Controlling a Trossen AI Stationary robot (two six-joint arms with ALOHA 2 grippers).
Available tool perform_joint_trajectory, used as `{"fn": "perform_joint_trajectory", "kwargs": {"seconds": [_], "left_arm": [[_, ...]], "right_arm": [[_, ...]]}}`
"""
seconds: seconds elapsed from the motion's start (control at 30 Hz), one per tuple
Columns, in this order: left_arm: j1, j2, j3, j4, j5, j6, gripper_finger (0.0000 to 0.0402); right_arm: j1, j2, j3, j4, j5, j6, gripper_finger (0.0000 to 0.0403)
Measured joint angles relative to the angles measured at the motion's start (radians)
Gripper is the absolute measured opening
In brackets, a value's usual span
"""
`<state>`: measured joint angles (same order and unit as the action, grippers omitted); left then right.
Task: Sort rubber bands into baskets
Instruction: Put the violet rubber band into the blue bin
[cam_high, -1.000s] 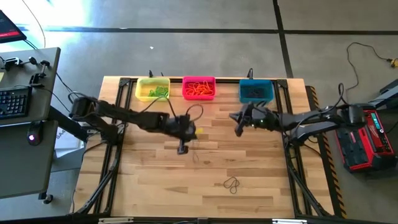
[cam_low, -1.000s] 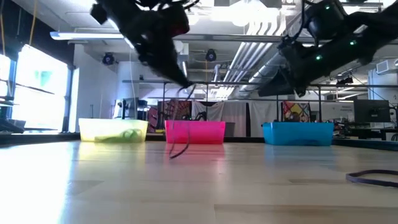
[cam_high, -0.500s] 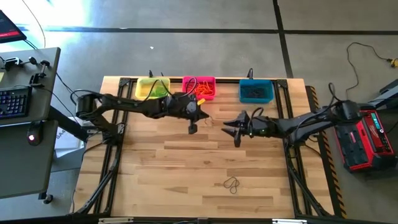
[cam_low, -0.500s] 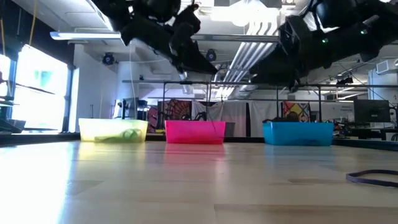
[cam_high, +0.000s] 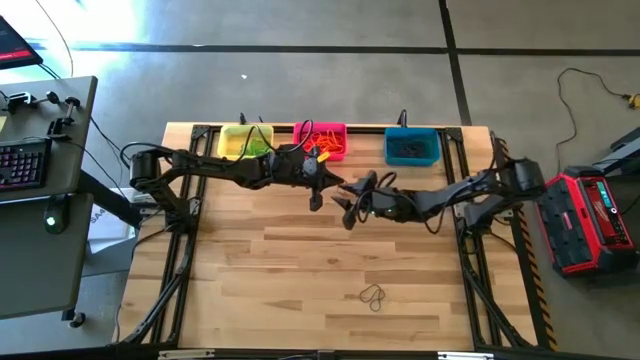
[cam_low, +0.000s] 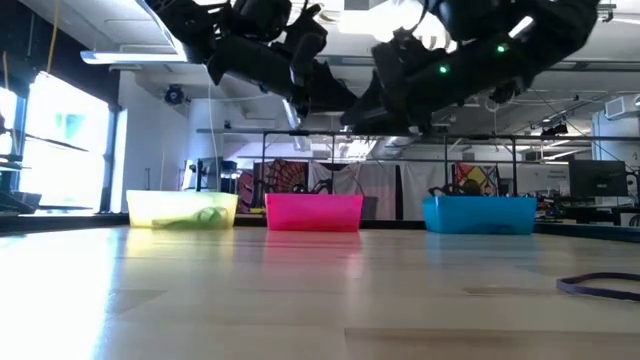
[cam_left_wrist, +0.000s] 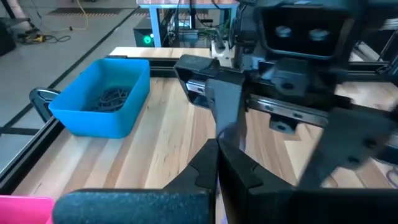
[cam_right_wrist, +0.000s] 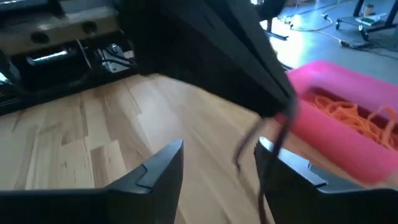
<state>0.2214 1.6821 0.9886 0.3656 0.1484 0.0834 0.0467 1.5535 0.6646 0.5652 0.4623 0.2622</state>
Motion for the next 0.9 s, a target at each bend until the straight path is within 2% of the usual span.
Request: {"fn": "perform_joint_trajectory", "kwargs": {"seconds": [0.13, 0.3, 0.33, 0.5, 0.9], "left_arm": [[-0.001, 0.000, 0.000, -0.001, 0.000, 0.004, 0.0000], [0.000, 0.000, 0.000, -0.001, -0.001, 0.005, 0.0001], [0.001, 0.000, 0.000, 0.000, -0.005, 0.005, 0.0002], [0.005, -0.007, 0.000, -0.003, -0.071, 0.007, 0.0032], [0.041, -0.013, 0.000, 0.004, -0.071, -0.001, 0.0137]], "right_arm": [[-0.001, 0.034, 0.048, -0.008, 0.009, -0.026, 0.0152], [-0.001, 0.034, 0.071, -0.031, 0.064, -0.076, 0.0025], [-0.001, 0.029, 0.071, -0.037, 0.073, -0.084, 0.0014], [-0.011, -0.022, 0.071, -0.120, 0.080, -0.080, 0.0006], [-0.152, -0.237, 0.070, -0.462, 0.123, -0.117, 0.0000]]}}
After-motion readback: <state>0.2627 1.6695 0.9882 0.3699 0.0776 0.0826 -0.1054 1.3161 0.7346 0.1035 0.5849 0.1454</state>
